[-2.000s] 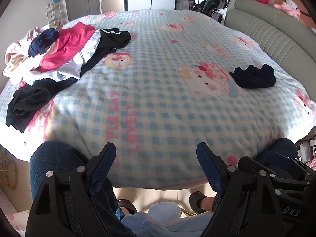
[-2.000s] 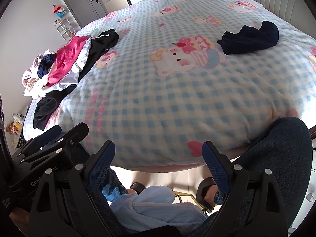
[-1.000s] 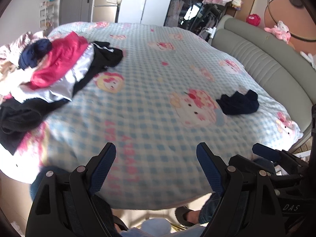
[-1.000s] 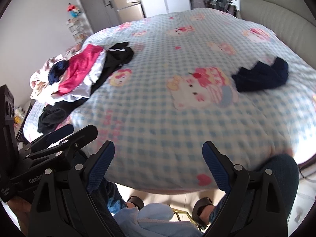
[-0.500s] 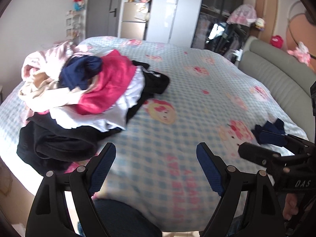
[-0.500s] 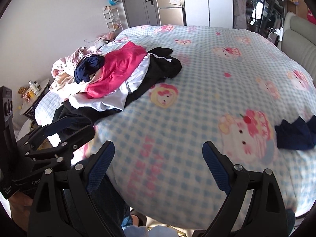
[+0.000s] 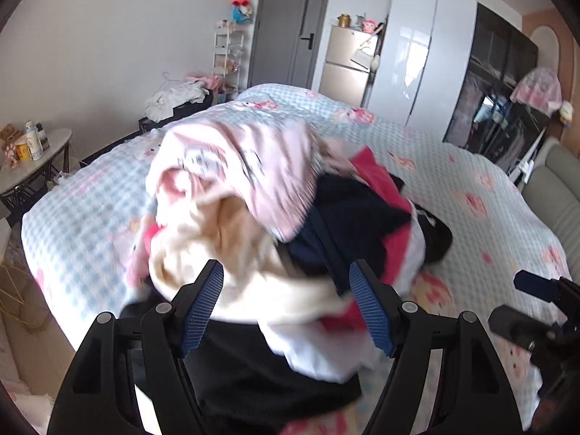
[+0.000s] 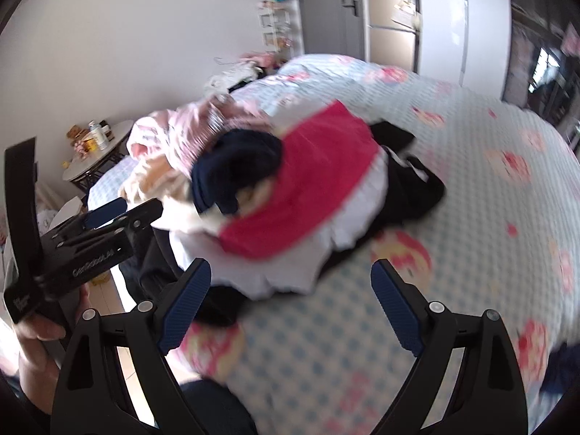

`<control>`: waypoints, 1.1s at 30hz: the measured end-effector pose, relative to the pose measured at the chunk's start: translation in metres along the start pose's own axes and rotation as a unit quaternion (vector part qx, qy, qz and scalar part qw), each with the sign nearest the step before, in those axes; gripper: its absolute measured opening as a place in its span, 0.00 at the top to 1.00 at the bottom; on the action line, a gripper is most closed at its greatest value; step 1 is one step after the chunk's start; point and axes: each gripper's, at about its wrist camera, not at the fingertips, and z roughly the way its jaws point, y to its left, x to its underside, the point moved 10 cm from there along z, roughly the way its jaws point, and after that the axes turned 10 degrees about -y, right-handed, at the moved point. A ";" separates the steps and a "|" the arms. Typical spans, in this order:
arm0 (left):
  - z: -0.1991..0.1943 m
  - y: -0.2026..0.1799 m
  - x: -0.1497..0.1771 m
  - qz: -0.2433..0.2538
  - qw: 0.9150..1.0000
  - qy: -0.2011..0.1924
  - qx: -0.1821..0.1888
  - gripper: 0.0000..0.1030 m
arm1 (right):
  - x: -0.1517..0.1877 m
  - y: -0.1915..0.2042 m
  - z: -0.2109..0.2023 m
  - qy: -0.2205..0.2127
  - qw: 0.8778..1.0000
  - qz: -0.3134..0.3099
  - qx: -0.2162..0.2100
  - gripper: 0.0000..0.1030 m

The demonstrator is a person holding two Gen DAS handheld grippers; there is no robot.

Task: Fold clothes
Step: 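Grasp the pink pajama pants waistband with the left tool while the right tool grasps it too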

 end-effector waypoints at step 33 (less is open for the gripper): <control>-0.181 -0.320 0.074 0.105 0.916 0.059 0.383 0.87 | 0.099 -0.138 -0.138 -0.015 0.979 0.189 0.081 0.11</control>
